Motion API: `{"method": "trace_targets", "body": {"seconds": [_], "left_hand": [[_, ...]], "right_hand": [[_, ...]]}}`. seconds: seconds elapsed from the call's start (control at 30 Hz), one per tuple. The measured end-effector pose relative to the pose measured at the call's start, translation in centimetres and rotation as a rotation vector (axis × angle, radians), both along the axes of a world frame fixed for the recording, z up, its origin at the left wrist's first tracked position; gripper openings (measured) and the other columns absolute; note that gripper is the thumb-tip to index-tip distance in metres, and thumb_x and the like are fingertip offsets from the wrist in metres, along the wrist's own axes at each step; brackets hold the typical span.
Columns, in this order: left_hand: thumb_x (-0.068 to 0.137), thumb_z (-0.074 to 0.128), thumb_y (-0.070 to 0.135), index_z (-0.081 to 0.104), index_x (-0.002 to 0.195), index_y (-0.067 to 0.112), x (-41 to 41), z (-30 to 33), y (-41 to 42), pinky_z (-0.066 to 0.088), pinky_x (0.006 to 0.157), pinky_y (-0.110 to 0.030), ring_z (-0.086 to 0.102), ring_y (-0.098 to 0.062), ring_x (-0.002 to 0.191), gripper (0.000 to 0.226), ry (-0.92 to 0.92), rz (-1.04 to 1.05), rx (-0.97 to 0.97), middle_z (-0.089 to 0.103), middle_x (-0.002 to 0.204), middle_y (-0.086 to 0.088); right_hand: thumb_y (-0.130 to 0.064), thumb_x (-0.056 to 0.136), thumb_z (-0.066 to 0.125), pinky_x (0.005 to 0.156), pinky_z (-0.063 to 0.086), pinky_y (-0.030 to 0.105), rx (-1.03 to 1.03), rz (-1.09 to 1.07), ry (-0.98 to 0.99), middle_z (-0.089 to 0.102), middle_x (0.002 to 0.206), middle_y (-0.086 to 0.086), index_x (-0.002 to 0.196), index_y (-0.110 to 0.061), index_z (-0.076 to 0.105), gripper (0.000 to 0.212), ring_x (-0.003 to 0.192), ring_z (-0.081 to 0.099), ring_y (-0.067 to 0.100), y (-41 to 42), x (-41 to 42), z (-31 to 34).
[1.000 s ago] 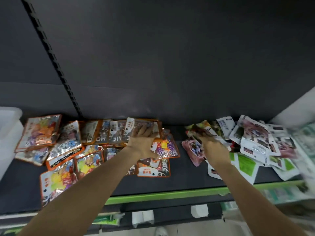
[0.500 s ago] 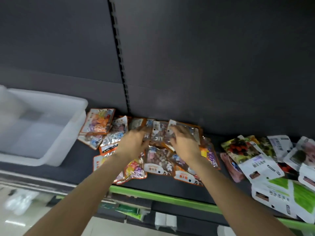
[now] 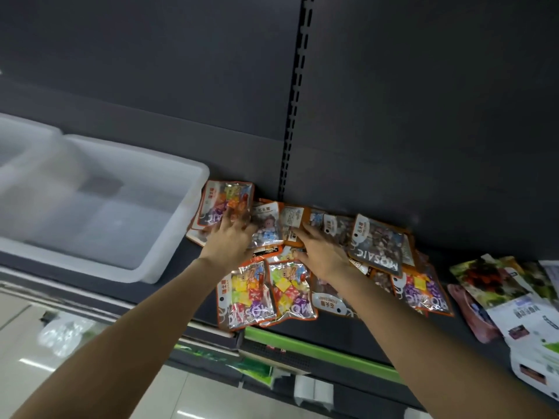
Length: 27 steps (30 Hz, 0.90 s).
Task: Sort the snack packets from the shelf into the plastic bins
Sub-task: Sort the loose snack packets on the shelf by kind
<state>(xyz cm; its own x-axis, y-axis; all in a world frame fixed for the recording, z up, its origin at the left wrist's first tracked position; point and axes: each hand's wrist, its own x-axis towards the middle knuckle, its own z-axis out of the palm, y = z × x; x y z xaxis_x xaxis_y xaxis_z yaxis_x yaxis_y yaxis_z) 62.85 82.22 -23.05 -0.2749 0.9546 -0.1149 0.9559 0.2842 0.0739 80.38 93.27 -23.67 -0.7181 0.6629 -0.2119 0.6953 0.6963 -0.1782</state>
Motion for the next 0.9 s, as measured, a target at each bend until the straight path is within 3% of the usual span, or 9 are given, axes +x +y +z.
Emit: {"method": "trace_targets", "body": {"seconds": [0.07,0.23,0.4,0.5,0.6,0.7,0.77,0.9], "left_hand": [[0.094,0.051,0.039,0.031,0.142,0.021,-0.3,0.1,-0.2,0.017,0.114,-0.054,0.001,-0.041,0.144,0.055,-0.018,-0.045,0.012,0.021,0.154,-0.01],[0.082,0.059,0.057,0.019,0.145,0.023,0.2,-0.9,-0.4,0.011,0.114,-0.056,-0.005,-0.043,0.143,0.081,0.014,-0.037,-0.024,0.01,0.157,-0.007],[0.086,0.059,0.05,0.014,0.148,0.019,0.1,-0.7,-0.1,0.019,0.111,-0.058,-0.002,-0.047,0.142,0.082,0.079,-0.077,-0.031,0.007,0.157,-0.01],[0.093,0.05,0.036,0.017,0.148,0.017,-0.1,-0.4,-0.2,0.029,0.108,-0.056,0.002,-0.047,0.142,0.066,0.106,-0.109,-0.038,0.011,0.157,-0.011],[0.099,0.041,0.03,0.037,0.139,0.015,-0.8,0.1,-0.2,0.049,0.095,-0.049,0.022,-0.041,0.141,0.043,0.082,-0.138,-0.001,0.033,0.15,-0.011],[0.097,0.048,0.027,0.054,0.127,0.015,-1.9,1.0,0.0,0.056,0.078,-0.043,0.059,-0.033,0.111,0.033,-0.021,-0.12,0.141,0.059,0.125,-0.012],[0.096,0.051,0.027,0.058,0.123,0.014,-2.5,1.6,0.3,0.056,0.073,-0.04,0.065,-0.031,0.095,0.031,-0.108,-0.076,0.224,0.065,0.112,-0.013],[0.096,0.05,0.028,0.055,0.129,0.018,-3.1,2.6,0.5,0.053,0.082,-0.035,0.062,-0.028,0.104,0.036,-0.177,-0.049,0.215,0.062,0.121,-0.01]], "right_hand": [[-0.033,0.096,0.05,0.11,0.036,0.046,-0.019,-0.014,0.029,0.021,0.156,0.0,0.147,-0.03,0.025,0.056,0.138,0.034,0.026,-0.1,0.0,0.2],[-0.028,0.094,0.055,0.098,0.046,0.038,-0.005,-0.041,0.089,0.04,0.142,0.002,0.138,-0.02,0.034,0.05,0.123,0.049,0.023,-0.8,-0.1,0.4],[-0.029,0.094,0.056,0.101,0.045,0.041,-0.015,-0.06,0.079,0.036,0.145,0.002,0.139,-0.019,0.033,0.051,0.125,0.046,0.024,-0.9,-0.3,0.3],[-0.03,0.093,0.056,0.103,0.044,0.044,-0.018,-0.066,0.074,0.034,0.146,0.001,0.139,-0.02,0.032,0.052,0.127,0.045,0.024,-0.9,-0.3,0.2],[-0.029,0.091,0.059,0.101,0.046,0.045,-0.027,-0.065,0.092,0.037,0.143,0.001,0.137,-0.02,0.034,0.053,0.124,0.049,0.024,-1.0,-0.4,0.3],[-0.03,0.089,0.063,0.091,0.052,0.046,-0.054,-0.097,0.126,0.041,0.135,0.005,0.128,-0.02,0.035,0.049,0.106,0.06,0.026,-1.4,-0.9,0.2],[-0.033,0.086,0.065,0.093,0.049,0.05,-0.056,-0.127,0.125,0.042,0.131,0.007,0.122,-0.019,0.035,0.049,0.102,0.06,0.028,-1.6,-1.2,-0.2],[-0.044,0.08,0.069,0.106,0.033,0.056,0.065,-0.175,0.072,0.039,0.133,0.011,0.125,-0.018,0.039,0.061,0.121,0.047,0.032,-2.0,-2.1,-1.6]]}}
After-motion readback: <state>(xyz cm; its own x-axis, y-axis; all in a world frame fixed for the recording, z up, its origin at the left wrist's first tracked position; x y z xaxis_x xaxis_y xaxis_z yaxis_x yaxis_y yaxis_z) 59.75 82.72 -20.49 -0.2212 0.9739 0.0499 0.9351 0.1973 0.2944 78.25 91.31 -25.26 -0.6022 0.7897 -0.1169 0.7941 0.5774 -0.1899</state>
